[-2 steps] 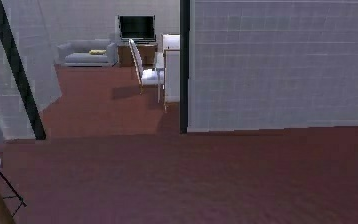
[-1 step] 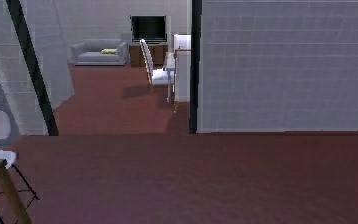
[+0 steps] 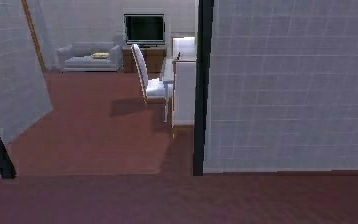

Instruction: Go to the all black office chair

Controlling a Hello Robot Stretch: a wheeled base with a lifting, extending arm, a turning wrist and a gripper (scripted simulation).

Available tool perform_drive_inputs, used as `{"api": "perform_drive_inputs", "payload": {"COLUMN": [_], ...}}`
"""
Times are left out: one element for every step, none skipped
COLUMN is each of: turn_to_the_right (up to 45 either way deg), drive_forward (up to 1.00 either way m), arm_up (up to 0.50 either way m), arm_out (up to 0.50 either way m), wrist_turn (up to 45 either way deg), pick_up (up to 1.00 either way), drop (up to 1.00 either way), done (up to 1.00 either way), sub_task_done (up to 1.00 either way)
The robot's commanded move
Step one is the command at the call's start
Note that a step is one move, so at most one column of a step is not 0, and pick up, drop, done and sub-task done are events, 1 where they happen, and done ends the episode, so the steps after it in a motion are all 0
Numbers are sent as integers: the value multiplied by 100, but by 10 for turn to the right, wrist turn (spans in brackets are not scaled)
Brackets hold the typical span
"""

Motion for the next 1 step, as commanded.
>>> {"api": "perform_drive_inputs", "payload": {"turn_to_the_right": [-270], "drive_forward": [0], "arm_up": [0], "arm_out": [0], "wrist_turn": [0], "pick_up": [0], "drop": [0], "done": [0], "sub_task_done": [0]}}
